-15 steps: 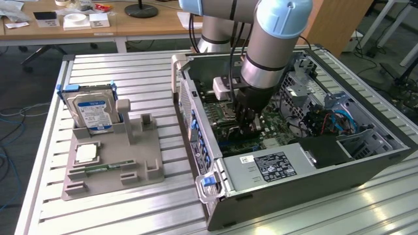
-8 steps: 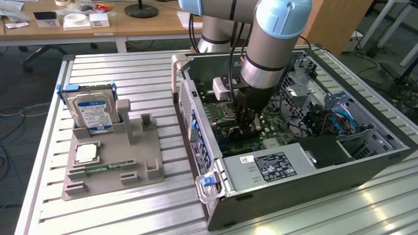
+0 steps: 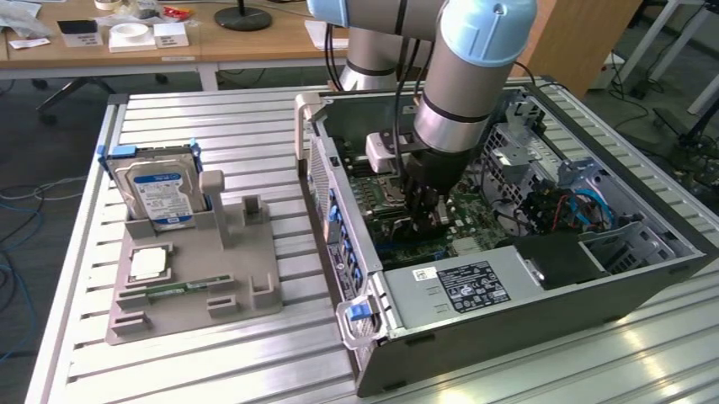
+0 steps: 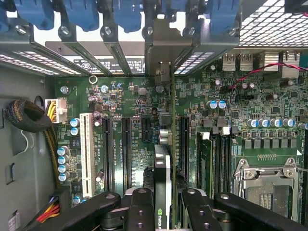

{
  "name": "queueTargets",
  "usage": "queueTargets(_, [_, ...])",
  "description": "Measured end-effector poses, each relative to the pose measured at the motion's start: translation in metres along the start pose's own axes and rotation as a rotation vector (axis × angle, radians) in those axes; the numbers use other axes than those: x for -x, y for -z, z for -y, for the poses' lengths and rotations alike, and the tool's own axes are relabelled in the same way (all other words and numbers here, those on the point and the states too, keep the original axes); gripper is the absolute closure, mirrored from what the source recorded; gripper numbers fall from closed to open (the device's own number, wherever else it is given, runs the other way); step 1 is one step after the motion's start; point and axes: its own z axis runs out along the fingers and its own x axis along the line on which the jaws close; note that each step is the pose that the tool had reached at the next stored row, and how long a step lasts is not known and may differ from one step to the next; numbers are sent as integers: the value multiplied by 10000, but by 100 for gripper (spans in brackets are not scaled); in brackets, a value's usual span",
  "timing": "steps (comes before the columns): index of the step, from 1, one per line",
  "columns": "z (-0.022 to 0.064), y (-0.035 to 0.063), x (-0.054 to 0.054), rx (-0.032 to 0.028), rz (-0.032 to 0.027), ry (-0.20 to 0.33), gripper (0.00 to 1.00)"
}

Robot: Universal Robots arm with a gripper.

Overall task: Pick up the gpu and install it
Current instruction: 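Insert the gpu into the slot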

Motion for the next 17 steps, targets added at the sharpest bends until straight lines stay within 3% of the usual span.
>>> queueTargets(4, [-3, -9, 3, -5, 26, -7, 73])
queueTargets(10, [0, -1, 0, 0, 2, 0, 48])
queueTargets(17, [0, 44, 2, 0, 0, 0, 48])
